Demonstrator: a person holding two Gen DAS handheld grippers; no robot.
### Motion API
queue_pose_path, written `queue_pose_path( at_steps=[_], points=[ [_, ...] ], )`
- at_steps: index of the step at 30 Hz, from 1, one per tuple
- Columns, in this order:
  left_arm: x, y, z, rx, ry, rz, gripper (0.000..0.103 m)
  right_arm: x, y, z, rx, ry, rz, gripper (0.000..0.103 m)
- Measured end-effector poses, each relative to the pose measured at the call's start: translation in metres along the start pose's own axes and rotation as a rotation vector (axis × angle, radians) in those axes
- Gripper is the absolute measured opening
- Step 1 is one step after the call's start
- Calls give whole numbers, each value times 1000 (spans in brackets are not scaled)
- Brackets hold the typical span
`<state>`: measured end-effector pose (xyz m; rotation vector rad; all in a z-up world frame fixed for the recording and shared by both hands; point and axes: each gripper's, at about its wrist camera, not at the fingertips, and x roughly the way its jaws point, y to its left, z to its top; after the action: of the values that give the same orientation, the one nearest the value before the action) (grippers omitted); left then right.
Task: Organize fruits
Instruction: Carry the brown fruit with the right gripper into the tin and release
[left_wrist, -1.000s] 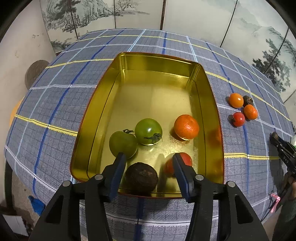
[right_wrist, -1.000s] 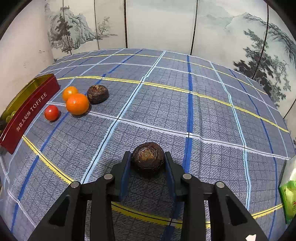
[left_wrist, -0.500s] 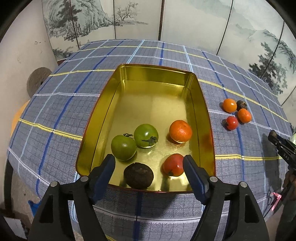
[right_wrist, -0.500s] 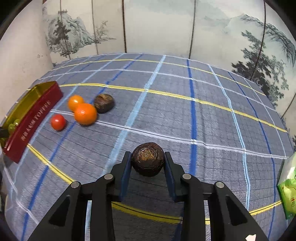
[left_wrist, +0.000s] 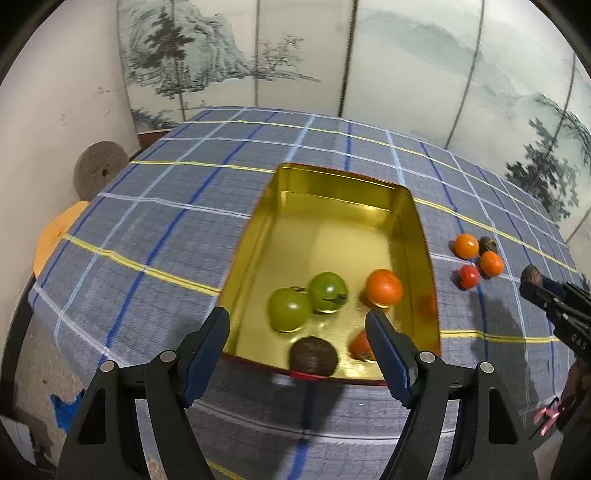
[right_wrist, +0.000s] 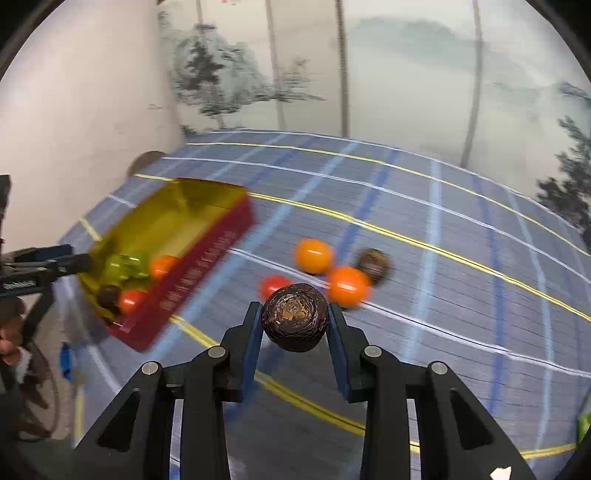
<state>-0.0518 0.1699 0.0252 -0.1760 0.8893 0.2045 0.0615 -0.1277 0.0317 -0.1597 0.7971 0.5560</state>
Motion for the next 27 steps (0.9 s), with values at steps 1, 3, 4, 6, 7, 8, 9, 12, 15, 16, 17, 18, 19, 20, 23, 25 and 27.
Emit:
queue_pose_path(
  at_steps=[1,3,4,6,7,8,9,12,15,16,17,18,19,20,23,25,27],
  points=[
    [-1,4,0,-5,-4,14,76,3,10,3,-5,-2,26,31],
    [-3,11,1,-15,-9,38,76,7,26,9,-24,-5,61,31],
    [-3,15,0,-23,-9,45,76,9,35,12,-39,-6,74,31],
    [-4,24,0,-46,-9,57,77,15,53,19,-67,-5,107,31],
    [-4,28,0,-55,-6,63,77,18,62,21,-82,-2,120,31],
    [-4,32,-1,-64,-7,69,77,21,71,24,-100,0,130,31],
    [-4,35,-1,-70,-7,74,77,25,80,26,-120,2,140,31],
    [-4,44,-3,-87,-4,85,77,37,102,30,-162,20,168,31],
    [-4,51,-5,-103,0,91,77,50,118,31,-193,37,184,31],
    [-3,54,-5,-108,2,95,77,53,122,30,-200,42,186,31],
    [-3,56,-6,-110,3,97,77,56,126,30,-205,47,191,31],
    [-3,58,-6,-114,4,98,77,60,131,30,-214,56,198,31],
    [-4,61,-7,-120,6,99,77,63,134,30,-220,60,200,31],
    [-4,64,-7,-126,7,102,77,65,138,30,-230,64,200,31],
    [-3,70,-9,-137,12,109,77,72,149,28,-257,79,199,31],
    [-4,73,-10,-141,12,112,77,77,153,27,-271,86,195,31],
    [-4,75,-11,-144,14,114,77,80,156,26,-275,94,194,31]
  ],
)
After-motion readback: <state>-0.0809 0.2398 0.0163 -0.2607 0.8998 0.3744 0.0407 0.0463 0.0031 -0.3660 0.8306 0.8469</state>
